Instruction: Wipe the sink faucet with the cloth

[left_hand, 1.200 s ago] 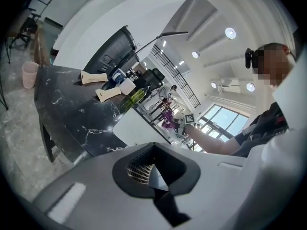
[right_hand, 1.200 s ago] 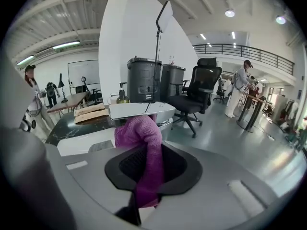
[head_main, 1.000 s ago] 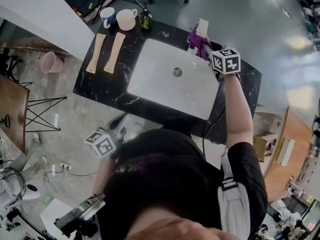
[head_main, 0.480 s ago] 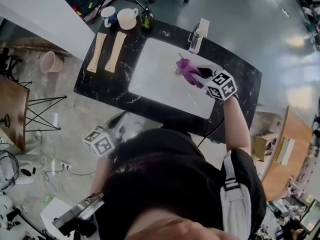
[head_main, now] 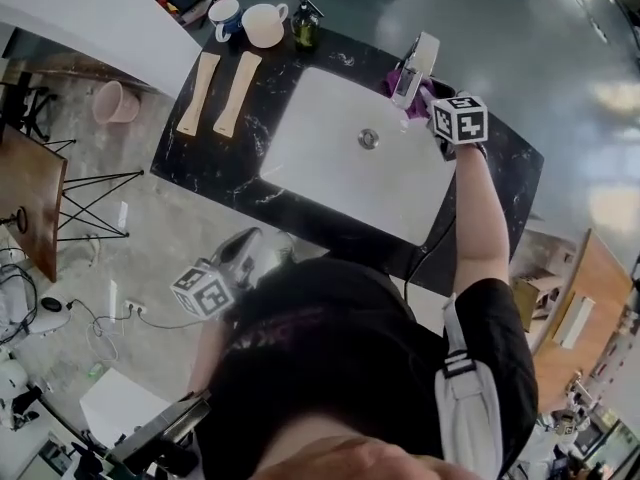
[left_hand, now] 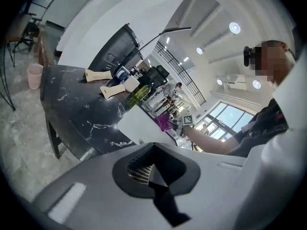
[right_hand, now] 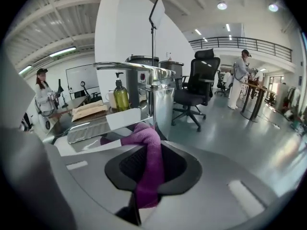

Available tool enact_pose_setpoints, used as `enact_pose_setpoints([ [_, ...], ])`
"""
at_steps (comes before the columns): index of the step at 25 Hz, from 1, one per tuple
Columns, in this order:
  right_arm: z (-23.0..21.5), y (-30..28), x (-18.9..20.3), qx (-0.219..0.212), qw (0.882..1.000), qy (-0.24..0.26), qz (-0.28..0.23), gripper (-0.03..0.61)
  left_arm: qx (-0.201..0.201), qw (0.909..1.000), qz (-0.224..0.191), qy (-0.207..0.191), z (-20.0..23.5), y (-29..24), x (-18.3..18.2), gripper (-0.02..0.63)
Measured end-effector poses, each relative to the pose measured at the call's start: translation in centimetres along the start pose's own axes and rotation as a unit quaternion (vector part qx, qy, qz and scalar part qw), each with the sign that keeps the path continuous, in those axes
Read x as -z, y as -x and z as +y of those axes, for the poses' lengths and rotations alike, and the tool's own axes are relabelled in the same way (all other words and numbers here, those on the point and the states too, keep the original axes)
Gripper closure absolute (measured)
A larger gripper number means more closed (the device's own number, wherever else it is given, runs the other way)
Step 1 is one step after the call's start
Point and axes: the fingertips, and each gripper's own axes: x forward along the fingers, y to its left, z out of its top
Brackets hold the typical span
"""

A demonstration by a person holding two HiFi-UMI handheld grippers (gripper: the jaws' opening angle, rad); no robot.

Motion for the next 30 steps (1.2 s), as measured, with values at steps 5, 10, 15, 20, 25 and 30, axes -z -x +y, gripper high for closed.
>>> enact_pose_setpoints([
  [5,-0.2,-0.2,-0.1,-0.009,1.000,-0.016,-0.004,0.503,0.001,1.0000,-0.003,0.005,0.0,-0.3,0.3,0.621],
  [10,1.1,1.3,0.1,-0.024,0.997,-0.067,-0.029,0.503,0.018,0.9998,-0.001,-0.004,-0.4,-0.5,0.3,0.621],
  [15,1.5,4.8,-0.3,-0.065,0.959,-0.255,-0.105,0.503,0.035,0.9993,0.000,-0.012,-0.9,0.0,-0.2,0.621],
  [20,-1.8,9.0,-6.7,-0.107,0.882,-0.389,-0.244,0.505,0.042,0.9989,0.001,-0.022,-1.3,0.1,-0.5,0.621],
  [25,-4.1,7.5,-9.7,-0.120,0.853,-0.433,-0.266,0.504,0.027,0.9995,-0.008,-0.015,-1.1,0.6,-0.3,0.621],
  [30,-4.3,2.7,-5.2,-0.088,0.842,-0.494,-0.197,0.505,0.008,0.9998,-0.016,-0.004,-0.7,0.7,0.1,0.621],
])
